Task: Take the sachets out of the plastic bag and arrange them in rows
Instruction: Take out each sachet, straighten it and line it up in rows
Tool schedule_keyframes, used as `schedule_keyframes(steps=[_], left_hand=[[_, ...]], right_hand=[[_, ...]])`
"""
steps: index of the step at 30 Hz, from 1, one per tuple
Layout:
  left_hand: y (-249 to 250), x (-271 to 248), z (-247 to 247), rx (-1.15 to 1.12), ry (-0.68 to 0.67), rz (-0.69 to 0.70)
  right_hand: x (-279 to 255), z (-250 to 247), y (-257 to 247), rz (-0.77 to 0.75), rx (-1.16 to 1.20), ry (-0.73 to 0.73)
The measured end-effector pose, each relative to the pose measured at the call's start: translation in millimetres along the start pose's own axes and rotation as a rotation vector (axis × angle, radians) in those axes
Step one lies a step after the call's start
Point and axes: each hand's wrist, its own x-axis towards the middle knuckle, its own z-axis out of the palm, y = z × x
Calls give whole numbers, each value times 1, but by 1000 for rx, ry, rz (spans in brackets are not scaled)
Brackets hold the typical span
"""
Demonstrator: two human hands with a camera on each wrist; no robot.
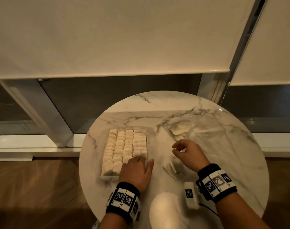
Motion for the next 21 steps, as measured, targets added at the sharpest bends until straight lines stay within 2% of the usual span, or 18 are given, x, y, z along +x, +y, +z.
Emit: schedule_keyframes(steps=[5,7,9,10,12,16,18,21], left_hand=[[4,-2,-4,-188,234,14],[10,-3,-7,-270,371,65],[19,-4,-8,-333,445,161],[24,-5,-7,-359,429,217],[36,-7,-4,-379,293,307],[52,-8,15,-246,-2,333],[56,-9,25,-186,-77,327],[61,-13,33,-88,-113,333]], right_hand=[[-2,-12,11,67,-247,-167],[-4,-13,16,93,-328,-217],[-7,-14,19,73,-378,-265],[-8,-13,19,43,-401,-287],[-9,-11,19,0,-417,-314],[-12,-1,19,-14,-433,-326],[-15,4,21,-32,-458,-315],[-16,7,25,-35,-469,-282]])
